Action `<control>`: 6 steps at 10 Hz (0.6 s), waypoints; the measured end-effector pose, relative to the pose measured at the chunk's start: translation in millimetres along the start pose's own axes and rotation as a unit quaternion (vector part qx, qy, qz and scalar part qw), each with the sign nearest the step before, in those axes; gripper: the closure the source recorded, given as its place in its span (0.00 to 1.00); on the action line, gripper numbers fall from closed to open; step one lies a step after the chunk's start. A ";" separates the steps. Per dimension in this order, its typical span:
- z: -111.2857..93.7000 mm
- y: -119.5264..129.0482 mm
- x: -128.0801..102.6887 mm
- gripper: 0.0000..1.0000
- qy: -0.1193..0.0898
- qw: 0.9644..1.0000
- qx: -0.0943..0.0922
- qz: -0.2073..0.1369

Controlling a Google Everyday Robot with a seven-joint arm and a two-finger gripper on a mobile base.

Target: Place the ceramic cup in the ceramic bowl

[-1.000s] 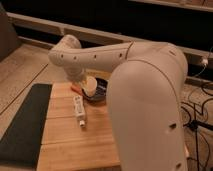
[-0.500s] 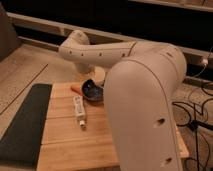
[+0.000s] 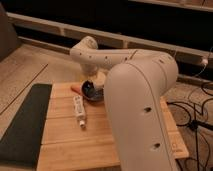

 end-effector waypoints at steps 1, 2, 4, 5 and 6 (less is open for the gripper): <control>7.5 0.4 -2.2 1.00 0.006 1.000 -0.005 -0.001; 17.5 -0.2 -5.5 1.00 0.018 1.000 -0.010 -0.003; 32.5 0.8 -8.5 0.97 0.036 0.999 -0.013 -0.006; 41.8 0.7 -10.0 0.86 0.047 0.999 -0.015 -0.006; 46.0 -0.3 -12.4 0.78 0.050 0.999 -0.015 -0.005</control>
